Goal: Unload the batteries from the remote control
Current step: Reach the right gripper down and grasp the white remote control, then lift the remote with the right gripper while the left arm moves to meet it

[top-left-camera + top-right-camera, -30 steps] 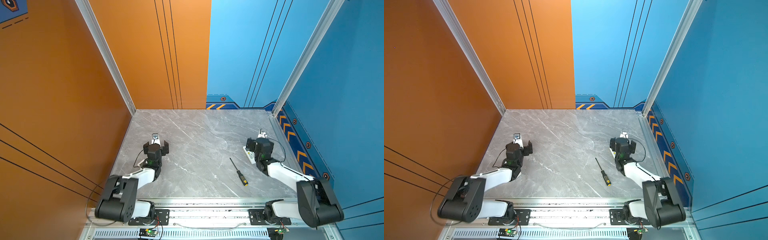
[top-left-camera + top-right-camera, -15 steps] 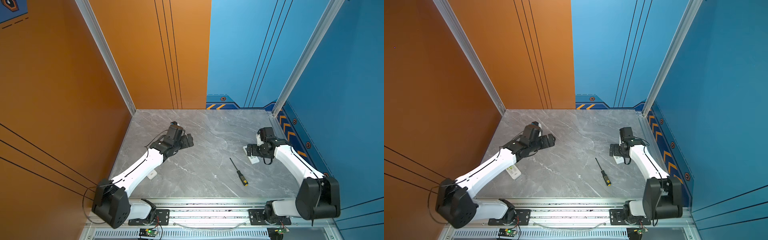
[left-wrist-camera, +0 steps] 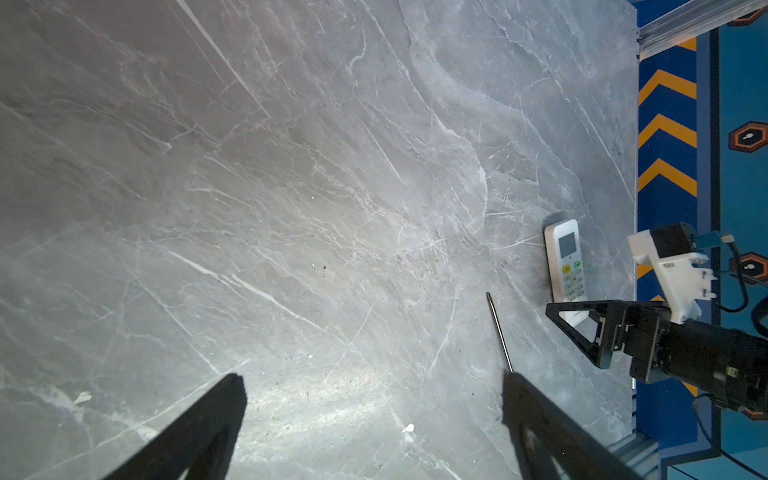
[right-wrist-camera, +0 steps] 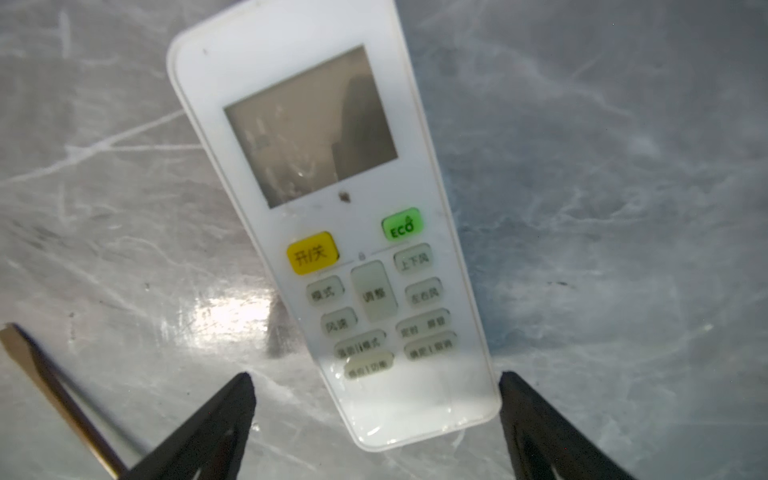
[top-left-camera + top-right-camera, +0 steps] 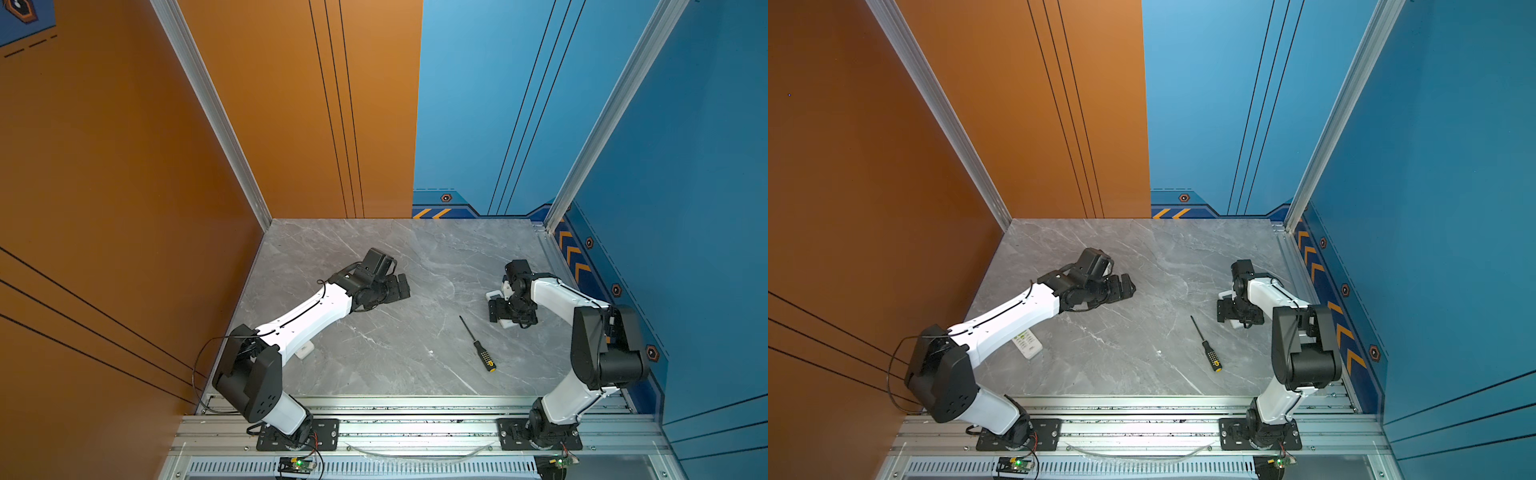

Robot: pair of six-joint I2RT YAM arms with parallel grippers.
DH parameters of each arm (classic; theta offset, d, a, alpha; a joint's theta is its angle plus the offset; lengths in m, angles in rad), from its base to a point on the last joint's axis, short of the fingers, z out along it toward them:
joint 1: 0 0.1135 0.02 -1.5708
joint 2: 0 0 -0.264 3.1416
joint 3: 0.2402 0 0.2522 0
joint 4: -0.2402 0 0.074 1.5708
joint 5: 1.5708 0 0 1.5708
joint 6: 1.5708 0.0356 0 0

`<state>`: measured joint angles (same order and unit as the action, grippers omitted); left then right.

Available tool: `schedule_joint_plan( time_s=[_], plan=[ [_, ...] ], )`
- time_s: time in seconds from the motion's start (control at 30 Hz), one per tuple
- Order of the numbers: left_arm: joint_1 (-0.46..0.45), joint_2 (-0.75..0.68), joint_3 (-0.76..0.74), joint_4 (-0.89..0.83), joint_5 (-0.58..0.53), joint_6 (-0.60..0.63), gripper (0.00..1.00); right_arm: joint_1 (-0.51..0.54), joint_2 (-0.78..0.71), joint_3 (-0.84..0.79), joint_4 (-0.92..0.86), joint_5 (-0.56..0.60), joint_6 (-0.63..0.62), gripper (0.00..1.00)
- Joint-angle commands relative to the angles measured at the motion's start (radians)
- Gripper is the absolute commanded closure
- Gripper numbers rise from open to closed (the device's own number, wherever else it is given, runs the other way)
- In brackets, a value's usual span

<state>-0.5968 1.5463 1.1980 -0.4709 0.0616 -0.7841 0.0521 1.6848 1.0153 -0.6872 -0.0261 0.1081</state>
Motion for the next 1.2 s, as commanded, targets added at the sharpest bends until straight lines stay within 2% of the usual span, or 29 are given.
schedule_joint_plan(
  time_s=[0.0,0.17,0.3,0.5,0.57,0.6,0.73,0.9,0.93,1.03,1.1,1.17],
  plan=[
    [-0.005,0.020,0.028,0.021,0.049,-0.020,0.02,0.001,0.019,0.014,0.020,0.008,-0.042,0.13],
    [-0.006,0.046,0.046,0.058,0.079,-0.034,0.02,0.001,0.032,0.006,0.038,0.023,-0.049,0.25],
    [-0.006,0.064,0.068,0.066,0.096,-0.029,0.02,0.008,0.045,0.006,0.065,0.046,-0.050,0.28],
    [-0.005,0.074,0.092,0.068,0.099,-0.018,0.00,0.012,0.081,0.026,0.068,0.069,-0.041,0.50],
    [-0.001,0.068,0.091,0.067,0.076,-0.039,0.00,0.024,0.069,0.028,0.059,0.077,-0.049,0.59],
    [0.004,0.067,0.089,0.070,0.074,-0.053,0.00,0.034,0.057,0.027,0.058,0.085,-0.052,0.61],
    [0.019,0.065,0.104,0.122,0.104,-0.143,0.00,0.130,-0.075,0.007,0.071,0.184,-0.059,0.69],
    [0.028,0.052,0.119,0.257,0.167,-0.330,0.01,0.383,-0.356,-0.075,0.196,0.315,-0.080,0.70],
    [0.027,0.044,0.110,0.315,0.172,-0.365,0.01,0.418,-0.403,-0.085,0.224,0.314,-0.071,0.70],
    [0.021,0.020,0.076,0.410,0.174,-0.413,0.01,0.457,-0.470,-0.079,0.231,0.180,-0.046,0.70],
    [0.009,0.007,0.037,0.494,0.188,-0.407,0.01,0.477,-0.463,-0.036,0.188,0.098,-0.037,0.70],
    [-0.002,-0.005,-0.013,0.594,0.209,-0.417,0.02,0.507,-0.435,0.015,0.141,0.077,-0.037,0.69]
  ],
)
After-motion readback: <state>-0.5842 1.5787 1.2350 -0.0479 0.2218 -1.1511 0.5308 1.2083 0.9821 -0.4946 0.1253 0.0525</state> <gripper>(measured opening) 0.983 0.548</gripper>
